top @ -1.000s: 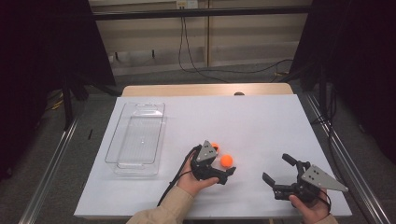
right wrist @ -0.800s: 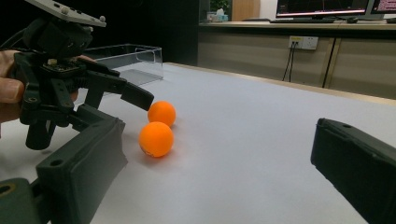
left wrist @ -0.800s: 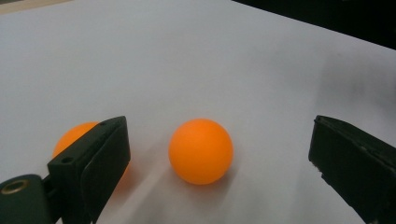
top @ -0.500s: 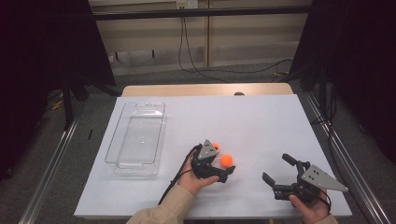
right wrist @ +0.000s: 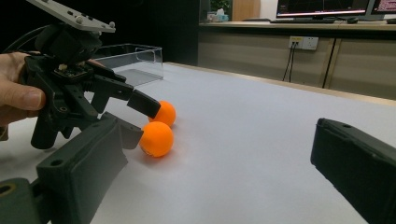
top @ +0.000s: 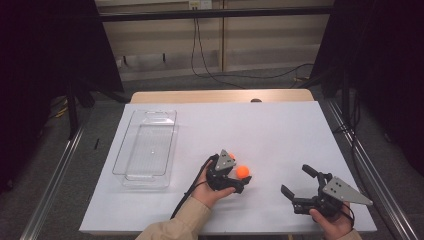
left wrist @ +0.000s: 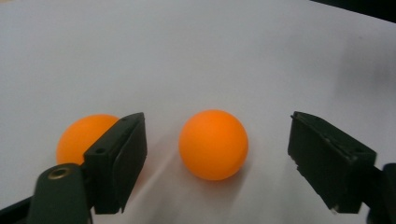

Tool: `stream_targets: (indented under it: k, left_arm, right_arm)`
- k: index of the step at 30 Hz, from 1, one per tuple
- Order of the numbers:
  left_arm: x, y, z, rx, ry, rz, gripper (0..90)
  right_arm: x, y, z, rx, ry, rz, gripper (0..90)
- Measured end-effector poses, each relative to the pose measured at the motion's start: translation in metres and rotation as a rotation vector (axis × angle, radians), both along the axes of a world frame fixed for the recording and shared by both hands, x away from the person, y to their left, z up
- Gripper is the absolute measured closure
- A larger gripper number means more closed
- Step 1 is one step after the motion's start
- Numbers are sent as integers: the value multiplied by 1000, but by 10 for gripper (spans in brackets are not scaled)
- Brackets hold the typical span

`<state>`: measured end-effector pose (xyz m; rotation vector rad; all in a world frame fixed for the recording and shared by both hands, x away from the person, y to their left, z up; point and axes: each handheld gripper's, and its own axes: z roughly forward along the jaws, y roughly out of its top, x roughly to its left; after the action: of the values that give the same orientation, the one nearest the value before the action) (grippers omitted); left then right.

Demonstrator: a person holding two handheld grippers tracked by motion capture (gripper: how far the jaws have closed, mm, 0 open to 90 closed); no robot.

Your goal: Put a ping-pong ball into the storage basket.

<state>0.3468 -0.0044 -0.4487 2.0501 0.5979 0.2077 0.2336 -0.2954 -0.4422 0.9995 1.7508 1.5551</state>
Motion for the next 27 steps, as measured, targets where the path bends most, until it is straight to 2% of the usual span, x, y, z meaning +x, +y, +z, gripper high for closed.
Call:
stream_targets:
  k: [8,18,27]
  left_arm:
    - [1,-2,0,8,25,6,247]
    - [2,-4,1,2,32,-1,279]
    - [2,-5,-1,19,39,-6,308]
  right_arm:
    - [0,0,0,1,-2,0,21]
    - [0,0,0,0,-2,0,22]
    - [0,-1,0,1,-3,0,22]
